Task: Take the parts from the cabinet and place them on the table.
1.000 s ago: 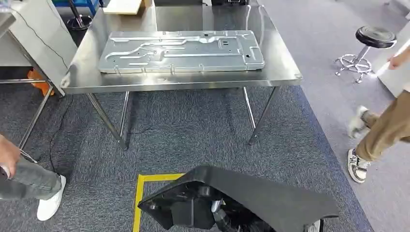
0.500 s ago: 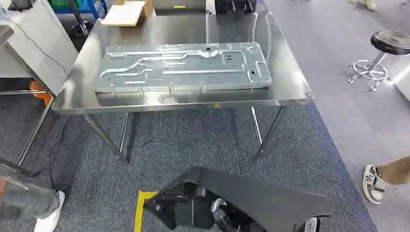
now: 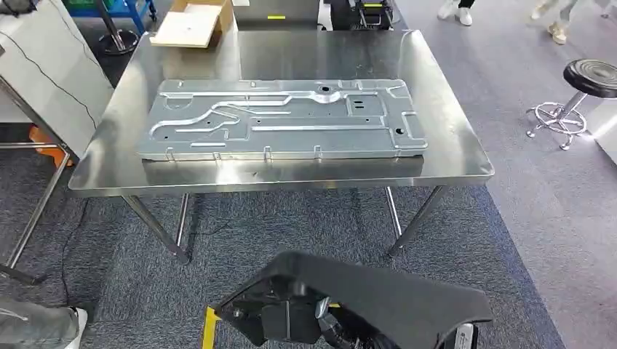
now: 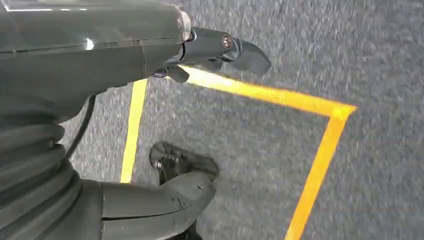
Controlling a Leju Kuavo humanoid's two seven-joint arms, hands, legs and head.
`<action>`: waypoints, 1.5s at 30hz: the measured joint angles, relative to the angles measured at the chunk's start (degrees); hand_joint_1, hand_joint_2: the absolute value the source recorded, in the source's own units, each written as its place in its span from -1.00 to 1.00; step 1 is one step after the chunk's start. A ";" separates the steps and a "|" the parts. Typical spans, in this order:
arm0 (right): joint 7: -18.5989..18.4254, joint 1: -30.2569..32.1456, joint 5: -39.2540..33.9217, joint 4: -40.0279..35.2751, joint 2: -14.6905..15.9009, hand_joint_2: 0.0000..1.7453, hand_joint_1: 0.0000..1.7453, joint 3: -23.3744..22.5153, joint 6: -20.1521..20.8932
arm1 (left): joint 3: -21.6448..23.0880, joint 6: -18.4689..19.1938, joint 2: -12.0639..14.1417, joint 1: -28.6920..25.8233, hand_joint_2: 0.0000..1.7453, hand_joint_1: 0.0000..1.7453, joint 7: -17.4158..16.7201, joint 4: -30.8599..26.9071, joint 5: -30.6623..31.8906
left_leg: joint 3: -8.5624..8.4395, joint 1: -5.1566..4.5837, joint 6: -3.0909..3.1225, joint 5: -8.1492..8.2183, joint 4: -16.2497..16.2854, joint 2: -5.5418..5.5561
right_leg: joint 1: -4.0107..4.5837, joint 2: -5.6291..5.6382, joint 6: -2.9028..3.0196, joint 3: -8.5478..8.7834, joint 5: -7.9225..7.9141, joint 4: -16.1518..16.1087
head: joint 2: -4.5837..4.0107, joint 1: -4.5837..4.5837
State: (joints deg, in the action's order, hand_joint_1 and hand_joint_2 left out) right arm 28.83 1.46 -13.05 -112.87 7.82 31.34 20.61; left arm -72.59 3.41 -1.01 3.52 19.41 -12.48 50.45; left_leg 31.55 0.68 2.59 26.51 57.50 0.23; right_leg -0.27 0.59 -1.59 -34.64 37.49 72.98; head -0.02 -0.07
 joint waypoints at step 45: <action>-0.98 -13.99 1.75 -4.15 3.37 1.00 1.00 -11.65 -4.76 | -0.04 1.03 -0.39 0.89 1.00 -1.00 1.16 0.17 1.31 | 3.48 0.41 -3.21 8.67 11.71 0.10 | 0.07 -0.58 3.59 1.42 -12.68 -16.57 | 0.00 -0.15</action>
State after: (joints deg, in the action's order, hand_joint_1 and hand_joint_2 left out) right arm 27.85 -12.53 -11.30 -117.02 11.19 19.69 15.85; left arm -72.63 4.44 -1.40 4.41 20.57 -12.31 51.76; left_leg 35.02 1.09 -0.61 35.18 69.20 0.33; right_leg -0.20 0.01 2.00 -33.22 24.81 56.41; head -0.02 -0.22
